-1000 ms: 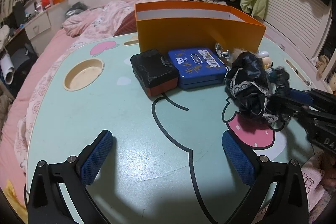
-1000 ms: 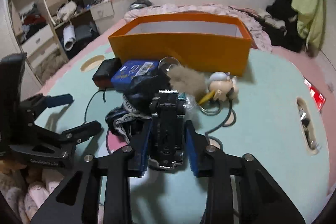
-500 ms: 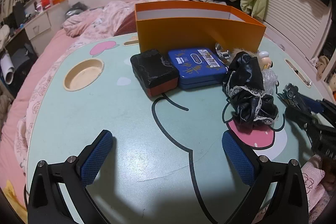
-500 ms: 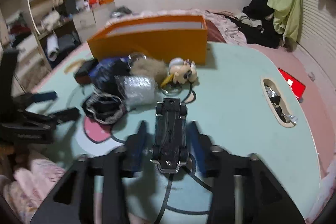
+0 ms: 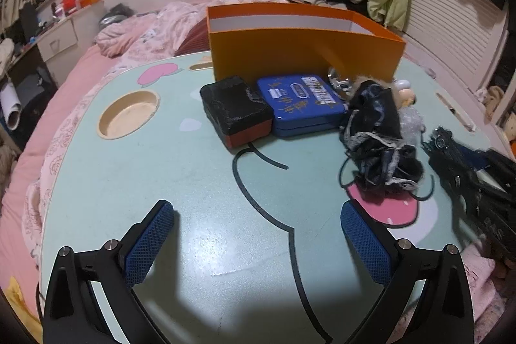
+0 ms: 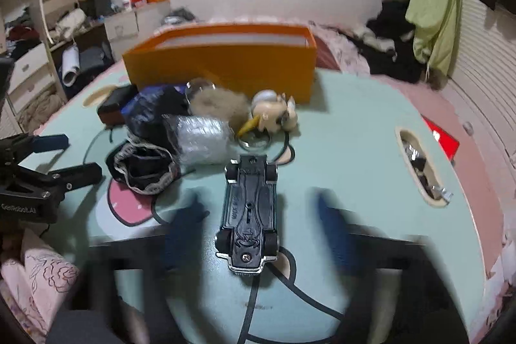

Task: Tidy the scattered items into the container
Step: 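Grasp the black square case with the left gripper while the right gripper holds the toy car, then lower the toy car and black case into the orange box and open both grippers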

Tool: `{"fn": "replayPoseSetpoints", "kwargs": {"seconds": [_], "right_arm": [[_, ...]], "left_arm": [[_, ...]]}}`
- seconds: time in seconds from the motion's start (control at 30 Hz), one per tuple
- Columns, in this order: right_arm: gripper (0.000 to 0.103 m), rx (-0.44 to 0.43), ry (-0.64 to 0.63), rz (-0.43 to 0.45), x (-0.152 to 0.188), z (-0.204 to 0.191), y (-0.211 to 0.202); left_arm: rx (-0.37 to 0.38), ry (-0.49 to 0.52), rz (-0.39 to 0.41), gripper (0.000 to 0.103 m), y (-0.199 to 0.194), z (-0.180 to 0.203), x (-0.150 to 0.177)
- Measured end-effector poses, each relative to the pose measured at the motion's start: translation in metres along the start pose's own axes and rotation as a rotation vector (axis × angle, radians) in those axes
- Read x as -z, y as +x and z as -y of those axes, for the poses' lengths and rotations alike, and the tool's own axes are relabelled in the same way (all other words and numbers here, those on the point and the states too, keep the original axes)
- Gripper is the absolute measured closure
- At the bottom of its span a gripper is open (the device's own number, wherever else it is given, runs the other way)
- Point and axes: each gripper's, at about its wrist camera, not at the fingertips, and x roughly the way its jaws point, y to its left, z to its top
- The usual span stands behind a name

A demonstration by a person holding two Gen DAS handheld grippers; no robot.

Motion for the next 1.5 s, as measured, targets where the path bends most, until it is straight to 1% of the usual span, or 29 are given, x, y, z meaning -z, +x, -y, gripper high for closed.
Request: {"fn": "replayPoseSetpoints", "kwargs": {"seconds": [0.07, 0.13, 0.2, 0.23, 0.27, 0.3, 0.33, 0.37, 0.4, 0.5, 0.53, 0.57, 0.6, 0.63, 0.7, 0.73, 0.77, 0.87, 0.97, 1.1, 1.13, 1.23, 1.33, 1.4, 1.5], "right_arm": [[0.073, -0.010, -0.001, 0.009, 0.001, 0.000, -0.002], [0.073, -0.018, 0.003, 0.009, 0.001, 0.001, -0.003], [0.073, -0.017, 0.002, 0.008, 0.000, 0.001, -0.003], [0.073, -0.016, 0.000, 0.008, 0.001, 0.002, -0.003], [0.073, -0.017, 0.000, 0.008, 0.000, 0.002, -0.003], [0.073, -0.017, 0.001, 0.007, 0.000, 0.002, -0.003], [0.073, -0.018, 0.001, 0.007, 0.000, 0.002, -0.003], [0.073, -0.019, 0.001, 0.007, 0.000, 0.002, -0.003], [0.073, -0.019, 0.001, 0.007, 0.000, 0.002, -0.003], [0.073, -0.020, 0.002, 0.007, 0.000, 0.001, -0.003], [0.073, -0.021, 0.002, 0.007, -0.001, 0.001, -0.003], [0.073, -0.022, 0.002, 0.008, -0.001, 0.001, -0.003], [0.073, -0.023, 0.002, 0.008, -0.001, 0.001, -0.003], [0.073, -0.024, 0.002, 0.008, -0.001, 0.001, -0.002], [0.073, -0.024, 0.002, 0.008, -0.001, 0.001, -0.002], [0.073, -0.025, 0.002, 0.008, -0.001, 0.000, -0.002], [0.073, -0.024, 0.002, 0.008, -0.001, 0.000, -0.002], [0.073, -0.021, -0.002, 0.008, -0.001, -0.001, -0.002], [0.073, -0.018, -0.005, 0.007, -0.002, -0.001, -0.002], [0.073, -0.036, -0.004, -0.003, -0.004, -0.001, -0.002], [0.073, -0.043, -0.006, -0.003, -0.005, -0.002, -0.003], [0.073, -0.075, -0.005, 0.033, -0.017, -0.003, -0.013], [0.073, -0.118, -0.005, 0.071, -0.045, -0.006, -0.018], [0.073, -0.138, 0.004, 0.094, -0.067, -0.005, -0.016], [0.073, -0.157, 0.029, 0.102, -0.103, -0.003, 0.001]], "left_arm": [[0.020, -0.043, 0.042, 0.001, -0.010, -0.009, -0.007], [0.054, -0.097, 0.077, 0.001, -0.018, -0.020, -0.021], [0.077, -0.133, 0.073, 0.003, -0.017, -0.028, -0.040], [0.072, -0.147, 0.067, 0.005, -0.013, -0.030, -0.051], [0.058, -0.158, 0.058, 0.012, -0.007, -0.032, -0.060], [0.041, -0.168, 0.041, 0.021, 0.000, -0.033, -0.068], [0.027, -0.178, 0.017, 0.026, 0.009, -0.034, -0.074], [0.019, -0.186, -0.006, 0.034, 0.018, -0.035, -0.079], [0.016, -0.195, -0.026, 0.039, 0.026, -0.035, -0.082], [-0.001, -0.222, -0.067, 0.046, 0.045, -0.038, -0.083], [0.008, -0.231, -0.076, 0.047, 0.048, -0.039, -0.081], [0.015, -0.236, -0.090, 0.051, 0.050, -0.038, -0.078], [0.011, -0.227, -0.091, 0.053, 0.050, -0.037, -0.075], [-0.015, -0.196, -0.082, 0.055, 0.049, -0.034, -0.072], [-0.070, -0.120, -0.073, 0.065, 0.046, -0.026, -0.067], [-0.087, -0.097, -0.071, 0.065, 0.045, -0.025, -0.064], [-0.089, -0.086, -0.066, 0.065, 0.043, -0.025, -0.062], [-0.072, -0.078, -0.045, 0.066, 0.038, -0.027, -0.057], [0.001, -0.097, -0.010, 0.066, 0.027, -0.027, -0.050], [0.031, -0.089, 0.058, 0.066, 0.006, -0.025, -0.049], [0.049, -0.096, 0.069, 0.066, 0.000, -0.025, -0.051], [0.106, -0.106, 0.101, 0.066, -0.015, -0.024, -0.067], [0.124, -0.080, 0.129, 0.066, -0.021, -0.019, -0.095], [0.140, -0.073, 0.130, 0.065, -0.016, -0.014, -0.115], [0.167, -0.086, 0.095, 0.066, 0.005, -0.010, -0.145]]}}
